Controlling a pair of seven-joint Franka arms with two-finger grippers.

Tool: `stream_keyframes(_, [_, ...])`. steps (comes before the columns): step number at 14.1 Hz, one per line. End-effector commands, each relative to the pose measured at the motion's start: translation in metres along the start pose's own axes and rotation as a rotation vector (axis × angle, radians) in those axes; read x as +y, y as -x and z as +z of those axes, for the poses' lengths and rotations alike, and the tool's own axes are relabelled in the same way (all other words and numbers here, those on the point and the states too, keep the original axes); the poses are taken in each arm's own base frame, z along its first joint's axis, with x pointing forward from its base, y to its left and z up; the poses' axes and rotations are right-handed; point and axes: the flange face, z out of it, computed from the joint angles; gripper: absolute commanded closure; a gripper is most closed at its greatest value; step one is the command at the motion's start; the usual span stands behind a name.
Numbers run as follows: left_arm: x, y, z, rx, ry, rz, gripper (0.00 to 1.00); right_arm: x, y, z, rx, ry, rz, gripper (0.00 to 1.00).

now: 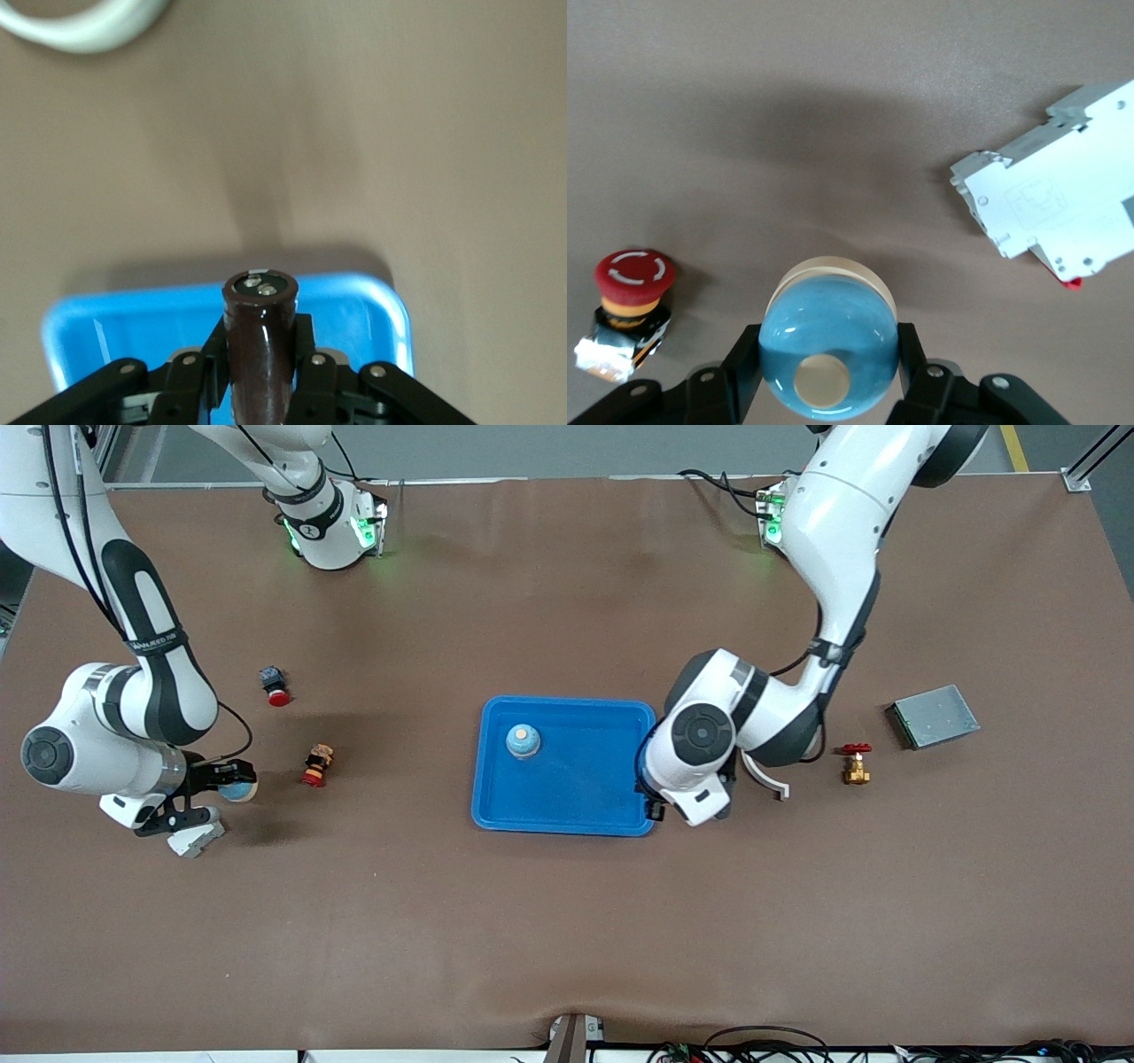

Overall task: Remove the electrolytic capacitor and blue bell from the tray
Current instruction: 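Place the bell by the red buttons while the left gripper carries the capacitor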

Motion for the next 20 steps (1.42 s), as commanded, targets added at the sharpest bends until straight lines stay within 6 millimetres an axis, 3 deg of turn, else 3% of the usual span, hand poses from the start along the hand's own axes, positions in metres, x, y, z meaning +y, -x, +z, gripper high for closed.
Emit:
stream_keyframes(1, [-0.017, -0.042, -0.022, 0.033, -0.074, 0.063, 1.00, 0.000, 0.005, 0.010, 0.033, 0.013, -0.013, 0.99])
stream_keyframes(4, [-0.037, -0.079, -0.037, 0.038, -0.099, 0.122, 1.00, -0.002, 0.006, 0.019, 0.040, 0.014, -0.013, 0.99])
stream_keyframes(7, [-0.051, -0.130, -0.043, 0.034, -0.147, 0.177, 1.00, -0.001, 0.005, 0.028, 0.042, 0.013, -0.011, 0.99])
stream_keyframes(11, [-0.068, -0.220, -0.036, -0.010, -0.190, 0.283, 1.00, 0.000, 0.005, 0.032, 0.039, 0.011, -0.008, 0.95])
stream_keyframes(15, [-0.076, -0.294, -0.025, -0.063, -0.205, 0.380, 1.00, -0.002, 0.005, 0.033, 0.036, 0.006, 0.001, 0.93])
stream_keyframes(17, [-0.078, -0.334, -0.024, -0.084, -0.184, 0.415, 1.00, 0.000, 0.005, 0.032, 0.036, 0.005, 0.003, 0.48])
stream_keyframes(18, [-0.079, -0.347, -0.019, -0.093, -0.176, 0.454, 1.00, -0.001, 0.004, 0.032, 0.038, 0.006, 0.003, 0.12])
stream_keyframes(19, [-0.080, -0.360, -0.017, -0.088, -0.169, 0.484, 1.00, -0.001, 0.004, 0.031, 0.036, 0.005, 0.002, 0.00])
stream_keyframes(20, [-0.080, -0.374, -0.013, -0.073, -0.168, 0.498, 1.00, -0.003, 0.005, 0.031, 0.031, 0.003, 0.001, 0.00])
